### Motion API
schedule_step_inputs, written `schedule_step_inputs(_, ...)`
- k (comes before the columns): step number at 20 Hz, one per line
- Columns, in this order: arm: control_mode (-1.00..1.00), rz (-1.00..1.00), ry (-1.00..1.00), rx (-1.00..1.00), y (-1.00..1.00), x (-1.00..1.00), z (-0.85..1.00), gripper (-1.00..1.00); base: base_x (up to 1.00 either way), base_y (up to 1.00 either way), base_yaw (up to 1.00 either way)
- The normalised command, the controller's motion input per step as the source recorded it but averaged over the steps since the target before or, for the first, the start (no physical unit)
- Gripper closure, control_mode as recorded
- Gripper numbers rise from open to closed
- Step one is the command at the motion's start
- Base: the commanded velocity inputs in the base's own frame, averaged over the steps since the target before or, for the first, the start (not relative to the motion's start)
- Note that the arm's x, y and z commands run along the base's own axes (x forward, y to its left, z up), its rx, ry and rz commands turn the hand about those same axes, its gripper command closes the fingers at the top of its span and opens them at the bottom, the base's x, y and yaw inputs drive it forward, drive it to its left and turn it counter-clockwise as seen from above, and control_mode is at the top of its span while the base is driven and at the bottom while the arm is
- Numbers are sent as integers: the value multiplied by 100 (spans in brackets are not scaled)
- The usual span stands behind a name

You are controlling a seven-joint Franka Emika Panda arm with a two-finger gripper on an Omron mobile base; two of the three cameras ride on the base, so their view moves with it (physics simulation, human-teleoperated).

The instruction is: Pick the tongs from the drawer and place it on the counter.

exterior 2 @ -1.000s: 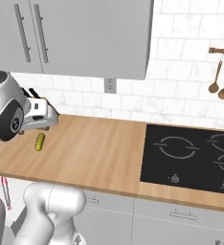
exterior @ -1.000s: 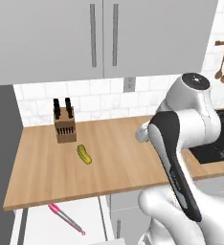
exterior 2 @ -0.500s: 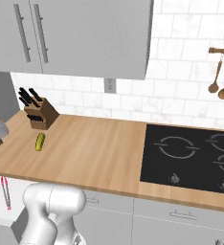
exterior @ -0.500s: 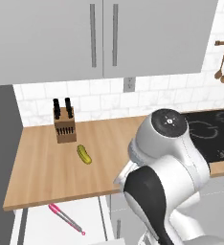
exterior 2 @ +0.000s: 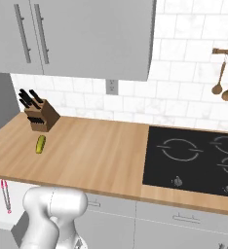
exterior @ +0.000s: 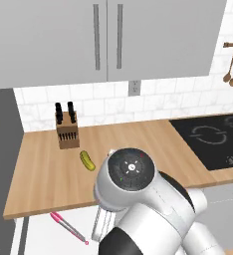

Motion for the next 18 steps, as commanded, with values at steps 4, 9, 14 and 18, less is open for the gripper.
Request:
schedule_step_inputs(4,-100,27,0,-10,51,-42,0,-100,0,0,0)
schedule_step_inputs(9,-100,4,0,0,10,-16,-20,-100,0,0,0)
schedule_step_inputs(14,-100,1,0,0,1,-3,-21,-100,0,0,0)
schedule_step_inputs(18,-100,0,0,0,0,0,-2,-100,0,0,0)
